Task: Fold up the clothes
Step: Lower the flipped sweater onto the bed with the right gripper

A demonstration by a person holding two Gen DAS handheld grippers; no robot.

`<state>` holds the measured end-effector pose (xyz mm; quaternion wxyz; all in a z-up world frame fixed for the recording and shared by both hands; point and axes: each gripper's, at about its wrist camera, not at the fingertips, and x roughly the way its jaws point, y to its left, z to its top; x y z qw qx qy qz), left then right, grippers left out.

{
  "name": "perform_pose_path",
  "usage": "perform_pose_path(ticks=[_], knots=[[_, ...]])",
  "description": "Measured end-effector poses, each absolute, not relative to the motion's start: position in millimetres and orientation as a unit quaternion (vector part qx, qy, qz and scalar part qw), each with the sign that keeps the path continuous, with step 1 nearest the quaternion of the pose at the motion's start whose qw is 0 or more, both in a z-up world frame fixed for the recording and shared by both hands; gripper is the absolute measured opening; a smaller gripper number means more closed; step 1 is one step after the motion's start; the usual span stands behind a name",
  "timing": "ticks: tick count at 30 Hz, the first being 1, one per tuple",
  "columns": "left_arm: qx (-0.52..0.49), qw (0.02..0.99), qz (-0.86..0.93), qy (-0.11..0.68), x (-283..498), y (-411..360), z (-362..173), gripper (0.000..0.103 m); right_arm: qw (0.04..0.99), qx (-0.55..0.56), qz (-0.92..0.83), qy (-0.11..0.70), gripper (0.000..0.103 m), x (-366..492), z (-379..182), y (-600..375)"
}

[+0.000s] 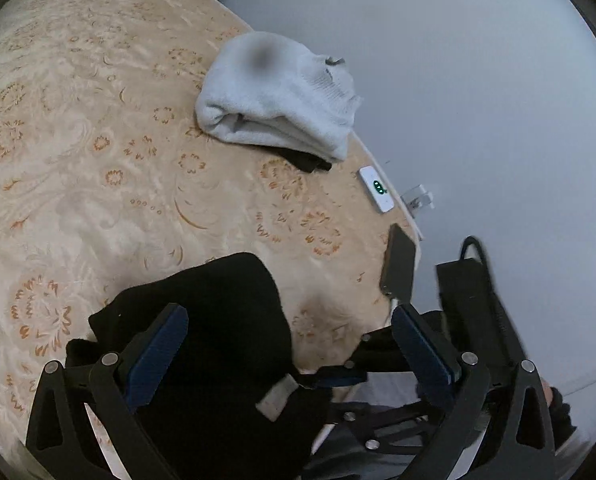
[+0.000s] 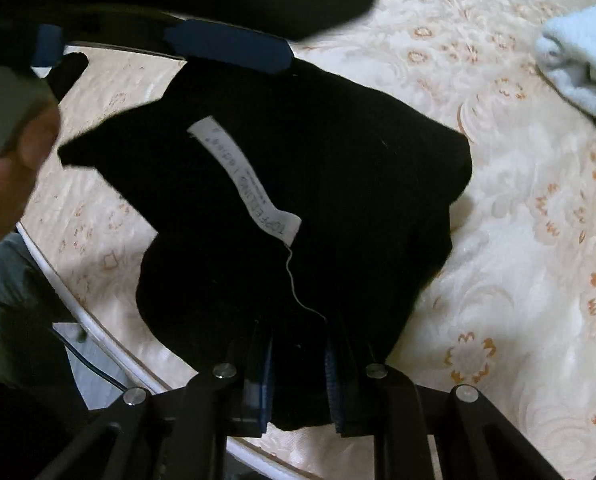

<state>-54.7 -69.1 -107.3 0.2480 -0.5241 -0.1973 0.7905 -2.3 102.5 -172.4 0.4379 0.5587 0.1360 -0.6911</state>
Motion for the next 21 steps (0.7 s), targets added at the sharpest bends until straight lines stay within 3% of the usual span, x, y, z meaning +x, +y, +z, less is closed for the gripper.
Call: perform_pose_path(ticks=[5,8,11,13,15,21], knots=[[-0.531,0.238,0.791,-0.188,-37.4,-74.2,-129.4,0.103,0.456,0.556,-0.684,0.125,0.018,-2.3,-177.4,104.4],[-0.541,0.224,0.799,-0.139,-18.1,-59.4,-147.0,0.103,0.481,0.548,-0.673,0.122,0.019,0.5,-173.5,106.2],[-0.532,0.201,0.818,-0.079,1.3,-43.9,-153.3,0.103,0.507,0.535,-0.663,0.132,0.028,6.0,-163.8,112.2],[-0.529,0.194,0.821,-0.088,5.7,-44.5,-154.9,0.103,0.520,0.526,-0.656,0.150,0.043,12.2,-154.5,115.8],[-0.524,0.192,0.822,-0.116,7.5,-50.9,-156.1,0.103,0.522,0.508,-0.662,0.179,0.047,20.1,-143.7,116.8],[-0.512,0.203,0.817,-0.169,19.3,-64.2,-159.8,0.103,0.519,0.455,-0.701,0.179,0.049,12.8,-88.1,121.3]])
